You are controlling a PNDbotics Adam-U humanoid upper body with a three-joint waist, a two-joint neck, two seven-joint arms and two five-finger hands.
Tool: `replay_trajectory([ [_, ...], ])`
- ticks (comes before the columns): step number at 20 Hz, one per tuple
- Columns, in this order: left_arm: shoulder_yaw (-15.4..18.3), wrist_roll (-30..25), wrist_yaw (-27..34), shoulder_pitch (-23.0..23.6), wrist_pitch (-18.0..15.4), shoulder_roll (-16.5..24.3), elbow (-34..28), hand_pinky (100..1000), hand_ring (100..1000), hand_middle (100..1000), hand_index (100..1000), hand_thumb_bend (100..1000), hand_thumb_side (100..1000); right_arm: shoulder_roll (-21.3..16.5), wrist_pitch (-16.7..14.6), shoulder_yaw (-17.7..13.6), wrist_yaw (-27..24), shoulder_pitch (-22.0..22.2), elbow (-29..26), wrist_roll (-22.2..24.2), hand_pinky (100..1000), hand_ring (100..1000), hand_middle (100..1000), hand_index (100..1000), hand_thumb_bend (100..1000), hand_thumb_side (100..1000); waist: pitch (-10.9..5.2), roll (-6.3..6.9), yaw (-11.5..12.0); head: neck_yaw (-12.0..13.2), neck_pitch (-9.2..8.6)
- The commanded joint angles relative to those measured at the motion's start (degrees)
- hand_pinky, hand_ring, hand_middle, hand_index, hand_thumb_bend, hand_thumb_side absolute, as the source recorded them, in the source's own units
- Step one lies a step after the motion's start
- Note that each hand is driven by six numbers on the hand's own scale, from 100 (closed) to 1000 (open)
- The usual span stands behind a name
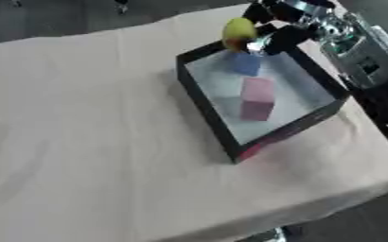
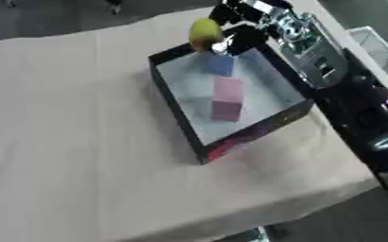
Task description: Pick up the objects with one hand, pass them to the other hand, and then place them into the box on the other side of the table.
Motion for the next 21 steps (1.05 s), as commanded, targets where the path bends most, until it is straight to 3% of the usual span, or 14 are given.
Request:
replay_trajectory([
  [1,1.0,0.4,0.3,-0.4,0.0,1.7,-0.9,920,805,756,857,457,566,-2.2,-1.0,-1.2,0.8,-0.5,-0.5,0.6,881,806,681,696,393,100,-1.31,0.01,0.1,0.2,-0.71],
  [3,1.0,0.4,0.3,-0.4,0.0,1.7,-0.9,920,805,756,857,457,566,-2.2,-1.1,-1.3,0.9,-0.5,-0.5,0.7,881,806,681,696,393,100,-1.31,0.01,0.1,0.2,-0.71],
  [4,1.1,0.4,0.3,-0.4,0.0,1.7,-0.9,921,805,756,857,454,566,-2.3,-1.2,-1.3,0.9,-0.5,-0.4,0.6,939,940,879,902,492,189,-1.31,0.01,0.1,0.3,-0.7],
  [10,1.6,1.1,0.6,0.0,0.0,1.4,-1.2,923,805,755,856,451,567,-2.4,-2.0,-3.0,2.1,1.1,-1.0,-2.1,940,942,883,902,500,204,-1.37,0.13,-0.1,1.0,-0.44],
  [11,1.9,1.4,0.7,0.2,0.0,1.3,-1.3,923,804,755,856,447,569,-2.0,-1.7,-3.6,1.3,1.2,-1.4,-3.0,940,943,887,902,299,280,-1.41,0.2,-0.2,1.8,-0.33],
  [12,2.1,1.7,0.8,0.4,0.0,1.2,-1.5,923,804,754,856,444,570,-1.5,-1.4,-4.4,0.4,1.3,-1.9,-4.0,941,945,892,906,165,335,-1.43,0.26,-0.2,2.9,-0.16],
  [13,2.4,2.0,0.9,0.6,0.0,1.1,-1.6,924,804,754,855,440,574,-1.1,-1.1,-5.0,-0.7,1.5,-2.6,-5.0,942,947,901,911,100,387,-1.43,0.31,-0.2,4.2,0.07],
  [15,3.0,2.8,1.3,1.1,0.0,0.8,-1.8,924,802,753,855,430,585,-0.2,-0.9,-6.4,-2.8,2.1,-4.0,-7.2,943,949,917,921,100,415,-1.42,0.37,-0.1,6.7,0.47],
  [17,3.6,3.7,1.7,1.6,0.1,0.4,-1.9,925,801,751,855,418,596,0.8,-1.3,-7.7,-4.9,2.8,-5.4,-9.3,944,949,921,926,100,403,-1.45,0.34,-0.1,8.5,0.61],
  [19,4.4,4.7,2.5,2.3,-0.1,-0.2,-2.1,924,796,748,856,391,621,1.9,-2.4,-9.4,-6.9,3.4,-6.8,-11.3,940,942,931,935,100,282,-1.51,0.26,-0.1,9.9,0.71],
  [21,5.3,6.1,3.9,3.0,-0.6,-0.8,-2.3,926,794,750,857,375,641,2.8,-3.9,-10.9,-8.8,4.1,-8.1,-13.2,936,937,932,933,207,151,-1.58,0.12,0.1,10.8,0.76],
])
